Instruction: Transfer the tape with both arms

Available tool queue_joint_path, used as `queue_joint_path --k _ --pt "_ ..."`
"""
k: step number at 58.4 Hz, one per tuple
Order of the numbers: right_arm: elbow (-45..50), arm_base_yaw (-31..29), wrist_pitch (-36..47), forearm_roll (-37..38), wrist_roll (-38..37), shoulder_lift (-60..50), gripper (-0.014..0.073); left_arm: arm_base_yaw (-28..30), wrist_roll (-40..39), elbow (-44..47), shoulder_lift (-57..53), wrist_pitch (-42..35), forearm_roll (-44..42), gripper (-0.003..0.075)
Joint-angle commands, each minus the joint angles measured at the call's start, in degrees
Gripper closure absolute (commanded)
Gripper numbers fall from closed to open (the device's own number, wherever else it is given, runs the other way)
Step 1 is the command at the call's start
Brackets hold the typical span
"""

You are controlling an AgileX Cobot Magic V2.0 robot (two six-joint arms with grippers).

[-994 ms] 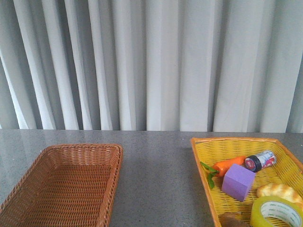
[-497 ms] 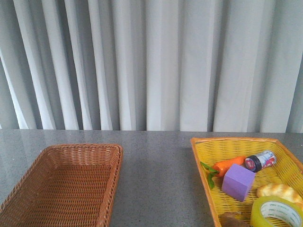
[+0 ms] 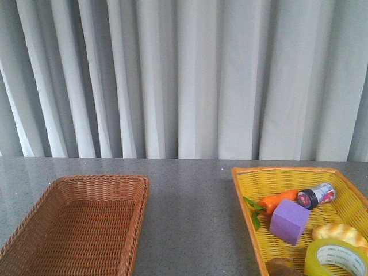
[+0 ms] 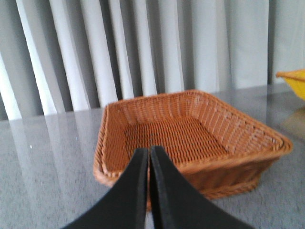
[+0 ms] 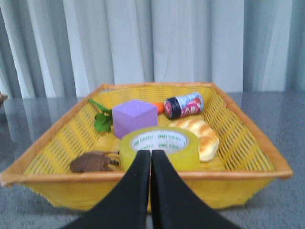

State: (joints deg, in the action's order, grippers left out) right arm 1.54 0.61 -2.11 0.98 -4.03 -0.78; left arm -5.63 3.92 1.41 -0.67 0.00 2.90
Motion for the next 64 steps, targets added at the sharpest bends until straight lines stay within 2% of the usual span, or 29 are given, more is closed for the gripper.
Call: queue_joint_path --k 1,14,37,51,64 --pt "-1.47 -0.32 5.99 -0.63 -0.06 -0.35 0.0598 -0.36 -2.50 -2.36 -0.76 -8.39 1.37 0.0727" --pt "-13.54 -0.32 -0.31 0.52 0.10 2.91 0.0598 -0.36 -3.15 -14.70 3.85 -1.37 1.86 0.0727" --pt "-36.31 -0.32 -15.69 3.85 0.10 24.33 0.0598 -0.36 -2.72 -40.74 30.24 17.32 1.18 0.0727" --pt "-39.06 -0.32 -27.15 4.78 0.10 34.16 0.0598 -0.36 -2.72 -43.59 39.85 26.77 -1.23 0.0727" --pt "-39.06 -0.32 -28.90 3.86 0.10 37.43 0.0598 -0.36 -2.72 -43.59 43.62 27.50 -1.10 0.0727"
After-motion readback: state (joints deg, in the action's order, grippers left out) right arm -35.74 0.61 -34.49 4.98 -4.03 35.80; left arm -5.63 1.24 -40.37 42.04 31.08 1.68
